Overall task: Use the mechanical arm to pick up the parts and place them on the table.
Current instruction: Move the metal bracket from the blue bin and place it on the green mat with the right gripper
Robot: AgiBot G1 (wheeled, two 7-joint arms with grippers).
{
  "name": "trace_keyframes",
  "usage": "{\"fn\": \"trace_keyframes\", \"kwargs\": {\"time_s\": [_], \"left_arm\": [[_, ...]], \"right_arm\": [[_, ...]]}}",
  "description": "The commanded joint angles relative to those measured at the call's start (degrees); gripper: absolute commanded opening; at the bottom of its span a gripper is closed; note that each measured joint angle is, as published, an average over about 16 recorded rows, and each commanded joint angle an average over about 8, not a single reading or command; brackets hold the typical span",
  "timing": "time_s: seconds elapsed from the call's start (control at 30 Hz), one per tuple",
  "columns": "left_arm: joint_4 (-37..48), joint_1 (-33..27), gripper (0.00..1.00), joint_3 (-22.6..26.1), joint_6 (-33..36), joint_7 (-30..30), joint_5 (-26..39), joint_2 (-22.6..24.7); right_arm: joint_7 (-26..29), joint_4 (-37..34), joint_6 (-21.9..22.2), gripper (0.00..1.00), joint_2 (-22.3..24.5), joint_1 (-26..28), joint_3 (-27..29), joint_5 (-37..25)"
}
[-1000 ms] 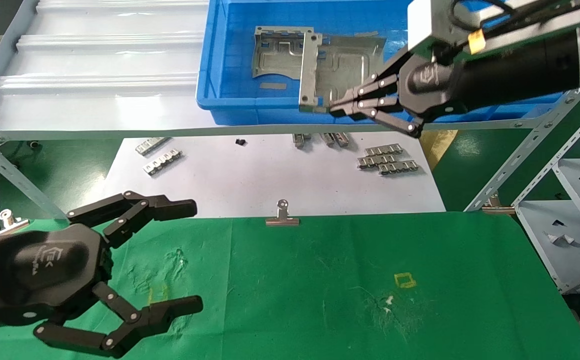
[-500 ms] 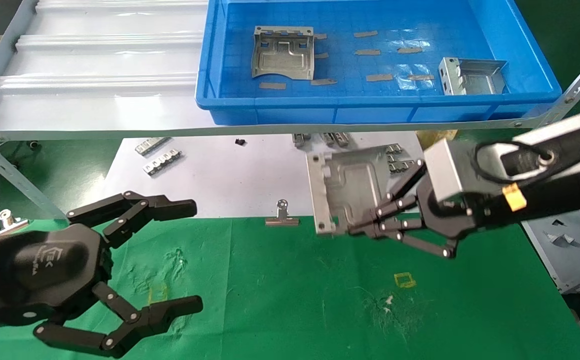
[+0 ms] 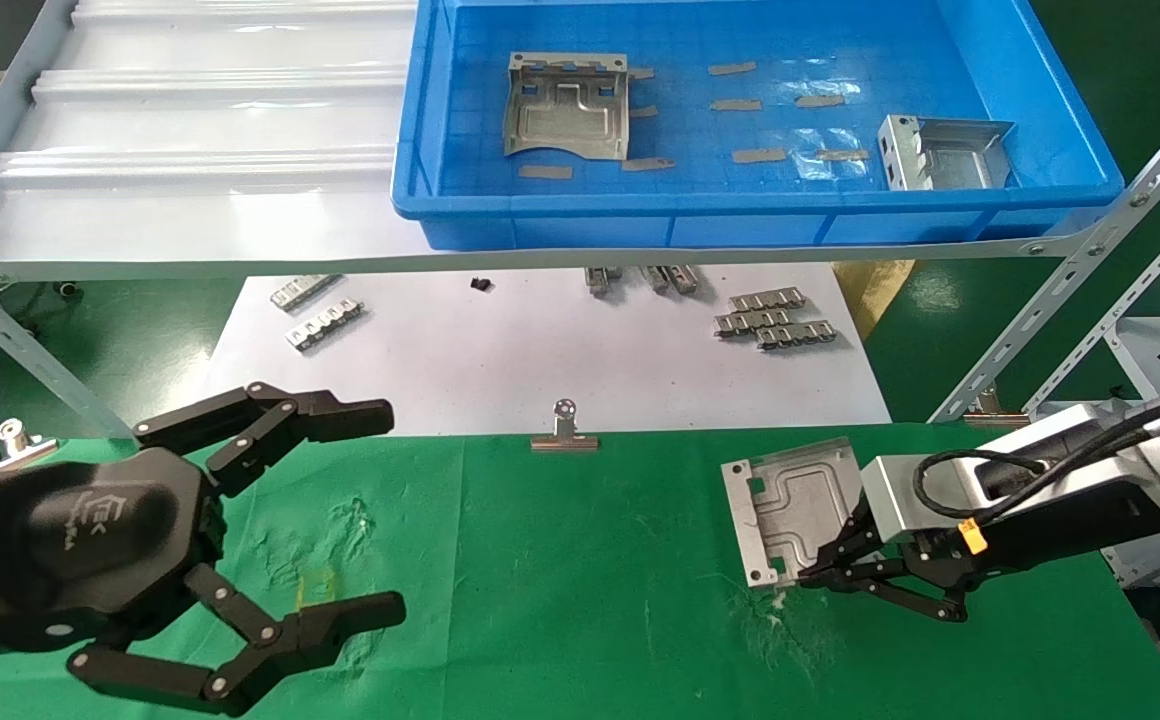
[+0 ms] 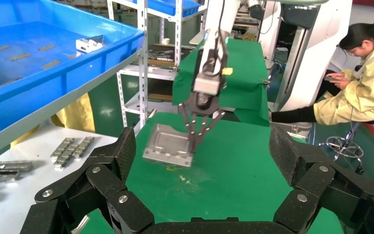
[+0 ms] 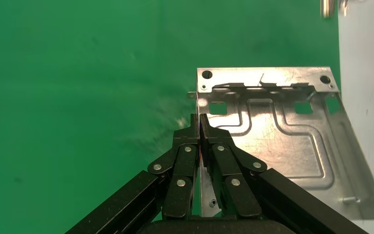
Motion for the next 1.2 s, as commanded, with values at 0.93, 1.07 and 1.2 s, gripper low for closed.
{"fn": "trace_keyframes", "kwargs": {"time_s": [0.93,1.07,1.2], "left_arm": [[0.0,0.0,1.0,0.0,0.0,0.0,0.0,0.0],[0.0,0.0,1.0,0.0,0.0,0.0,0.0,0.0],[0.0,0.0,1.0,0.0,0.0,0.0,0.0,0.0]], "right_arm": [[-13.9,-23.6,3.2,1.0,-9.5,-4.7,-2.4,-3.4],[-14.5,-24.6,1.8,1.0,-9.5,-3.7,-2.0,-2.8],[-14.0,-25.4,-1.1,1.0,-8.8,-2.7,-0.3,-0.2]]}}
